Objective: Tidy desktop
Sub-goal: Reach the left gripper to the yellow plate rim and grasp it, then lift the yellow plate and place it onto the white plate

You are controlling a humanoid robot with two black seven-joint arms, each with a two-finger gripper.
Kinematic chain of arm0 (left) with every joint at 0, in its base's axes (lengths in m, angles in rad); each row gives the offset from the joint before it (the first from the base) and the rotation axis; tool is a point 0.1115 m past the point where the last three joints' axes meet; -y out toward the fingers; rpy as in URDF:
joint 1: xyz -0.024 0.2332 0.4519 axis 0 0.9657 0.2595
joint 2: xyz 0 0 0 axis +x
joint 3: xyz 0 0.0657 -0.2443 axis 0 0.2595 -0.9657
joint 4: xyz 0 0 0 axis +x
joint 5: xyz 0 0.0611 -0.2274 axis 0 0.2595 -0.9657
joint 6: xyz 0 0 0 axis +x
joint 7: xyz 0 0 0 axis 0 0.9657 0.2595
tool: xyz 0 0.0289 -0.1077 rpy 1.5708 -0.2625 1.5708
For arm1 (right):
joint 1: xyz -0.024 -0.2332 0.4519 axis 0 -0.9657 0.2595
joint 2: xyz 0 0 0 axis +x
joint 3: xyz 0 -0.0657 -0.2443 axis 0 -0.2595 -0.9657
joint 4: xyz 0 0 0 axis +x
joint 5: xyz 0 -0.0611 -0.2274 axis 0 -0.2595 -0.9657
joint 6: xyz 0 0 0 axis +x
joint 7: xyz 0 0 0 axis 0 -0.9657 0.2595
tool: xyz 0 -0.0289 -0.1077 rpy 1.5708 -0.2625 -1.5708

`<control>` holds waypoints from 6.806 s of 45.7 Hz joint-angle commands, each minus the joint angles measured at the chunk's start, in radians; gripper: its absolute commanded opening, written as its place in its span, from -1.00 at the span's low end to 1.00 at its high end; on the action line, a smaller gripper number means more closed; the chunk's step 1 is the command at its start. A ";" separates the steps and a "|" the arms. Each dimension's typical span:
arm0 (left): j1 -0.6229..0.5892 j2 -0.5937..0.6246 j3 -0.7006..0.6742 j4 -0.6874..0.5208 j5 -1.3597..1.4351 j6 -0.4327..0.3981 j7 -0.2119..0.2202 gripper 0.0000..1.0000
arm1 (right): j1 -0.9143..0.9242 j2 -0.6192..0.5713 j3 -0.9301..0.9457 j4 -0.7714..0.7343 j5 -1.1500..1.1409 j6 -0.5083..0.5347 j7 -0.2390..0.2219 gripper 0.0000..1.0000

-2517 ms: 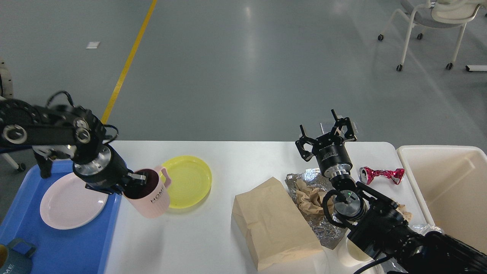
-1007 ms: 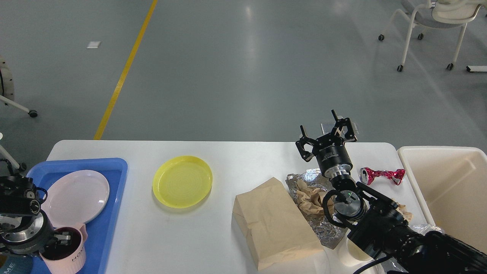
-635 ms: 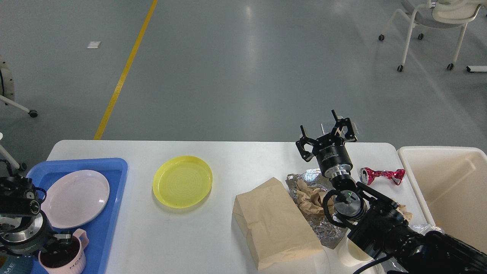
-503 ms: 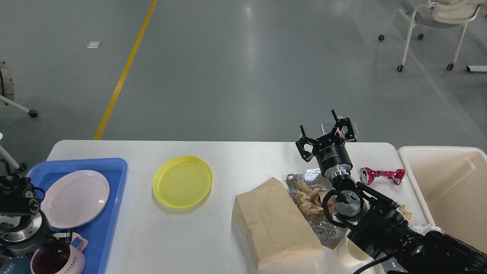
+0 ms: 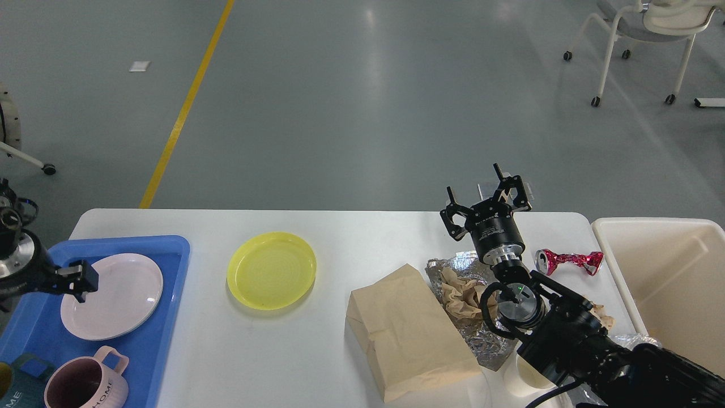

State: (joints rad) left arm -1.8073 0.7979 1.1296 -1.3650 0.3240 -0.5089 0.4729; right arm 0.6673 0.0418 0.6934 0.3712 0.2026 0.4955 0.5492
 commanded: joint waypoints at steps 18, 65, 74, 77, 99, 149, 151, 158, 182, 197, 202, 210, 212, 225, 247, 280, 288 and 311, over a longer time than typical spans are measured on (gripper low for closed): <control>-0.455 -0.120 -0.033 0.018 -0.289 -0.230 -0.007 0.94 | 0.000 0.000 0.000 0.000 0.000 0.000 0.000 1.00; 0.401 -0.510 -0.303 0.271 -0.290 0.429 0.001 0.93 | 0.000 0.001 0.000 0.002 0.000 0.000 0.000 1.00; 0.462 -0.526 -0.323 0.277 -0.283 0.578 -0.003 0.93 | 0.000 0.000 0.000 0.002 0.000 0.000 0.000 1.00; 0.485 -0.537 -0.335 0.290 -0.281 0.609 -0.004 0.93 | 0.000 0.000 0.000 0.002 0.000 0.000 0.000 1.00; 0.609 -0.569 -0.424 0.443 -0.280 0.629 -0.010 0.84 | 0.000 0.000 0.000 0.002 0.000 0.000 0.000 1.00; 0.706 -0.597 -0.467 0.523 -0.281 0.648 -0.125 -0.37 | 0.000 0.001 0.000 0.002 0.000 0.000 0.000 1.00; 0.706 -0.595 -0.467 0.523 -0.281 0.648 -0.123 -0.37 | 0.000 0.000 0.000 0.002 0.000 0.000 0.000 1.00; 0.706 -0.594 -0.465 0.523 -0.281 0.648 -0.122 -0.40 | 0.000 0.001 0.000 0.002 0.000 0.000 0.000 1.00; 0.704 -0.594 -0.461 0.523 -0.278 0.647 -0.106 -0.88 | 0.000 0.000 0.000 0.002 0.000 0.000 0.000 1.00; 0.701 -0.588 -0.459 0.521 -0.278 0.647 -0.086 -1.00 | 0.000 0.001 0.000 0.002 0.000 0.000 0.000 1.00; 0.697 -0.583 -0.464 0.518 -0.278 0.644 -0.057 -1.00 | 0.000 0.000 0.000 0.002 0.000 0.000 0.000 1.00; 0.657 -0.562 -0.459 0.459 -0.275 0.609 -0.043 -1.00 | 0.000 0.000 0.000 0.002 0.000 0.000 0.000 1.00; 0.640 -0.533 -0.459 0.423 -0.275 0.593 -0.043 -1.00 | 0.000 0.001 0.000 0.002 0.000 0.000 0.000 1.00; 0.494 -0.392 -0.453 0.241 -0.273 0.414 -0.014 -1.00 | 0.000 0.001 0.000 0.002 0.000 0.000 0.000 1.00; 0.008 -0.056 -0.410 0.069 -0.273 -0.218 0.038 -1.00 | 0.000 0.000 0.000 0.002 0.000 0.000 0.000 1.00; -0.118 0.009 -0.151 0.087 -0.203 -0.252 0.043 -1.00 | 0.000 0.001 0.000 0.000 0.000 0.000 0.000 1.00; 0.017 0.009 -0.103 0.086 -0.158 0.010 0.043 -1.00 | 0.000 0.001 0.000 0.000 0.000 0.000 0.000 1.00; 0.367 -0.031 -0.125 0.087 -0.178 0.699 0.027 -1.00 | 0.000 0.001 0.000 -0.001 0.000 0.000 0.000 1.00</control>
State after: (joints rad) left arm -1.4949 0.7778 1.0152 -1.2794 0.1495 0.1260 0.5063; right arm 0.6673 0.0416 0.6934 0.3696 0.2026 0.4955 0.5492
